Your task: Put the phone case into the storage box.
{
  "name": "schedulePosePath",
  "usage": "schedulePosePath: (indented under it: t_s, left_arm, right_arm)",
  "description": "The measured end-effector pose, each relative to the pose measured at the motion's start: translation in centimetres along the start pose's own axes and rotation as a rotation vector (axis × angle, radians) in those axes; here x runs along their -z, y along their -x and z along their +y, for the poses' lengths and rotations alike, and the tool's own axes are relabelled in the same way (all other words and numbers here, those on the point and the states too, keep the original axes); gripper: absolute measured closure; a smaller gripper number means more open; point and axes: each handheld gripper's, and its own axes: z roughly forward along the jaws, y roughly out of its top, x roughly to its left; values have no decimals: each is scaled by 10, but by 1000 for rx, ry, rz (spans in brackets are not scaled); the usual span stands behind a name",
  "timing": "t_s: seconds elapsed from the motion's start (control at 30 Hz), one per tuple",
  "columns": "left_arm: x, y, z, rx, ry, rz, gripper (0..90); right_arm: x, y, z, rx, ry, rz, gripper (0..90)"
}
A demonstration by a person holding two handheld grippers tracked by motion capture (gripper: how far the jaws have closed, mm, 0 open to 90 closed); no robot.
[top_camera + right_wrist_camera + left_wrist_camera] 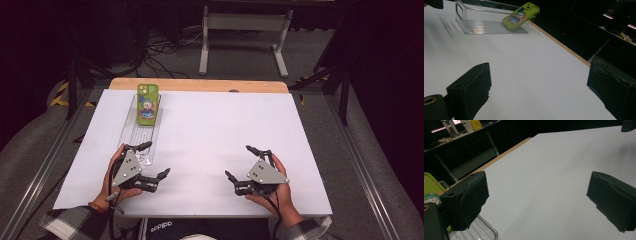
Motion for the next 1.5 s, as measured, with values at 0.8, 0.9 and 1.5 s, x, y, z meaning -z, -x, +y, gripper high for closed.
schedulePosePath:
  t_s: [0.8,0.9,1.5]
  left_arm:
    - [20,-6,-26,62,-76,36,47]
    - [21,-4,-25,72,-67,38,47]
    - [24,-3,-24,63,-45,39,46]
  right_arm:
    - [3,-2,-4,-3,-11,16,59]
    - [3,-3,-4,-4,-12,17,59]
    - [-1,-2,-2,-3,-15,7,61]
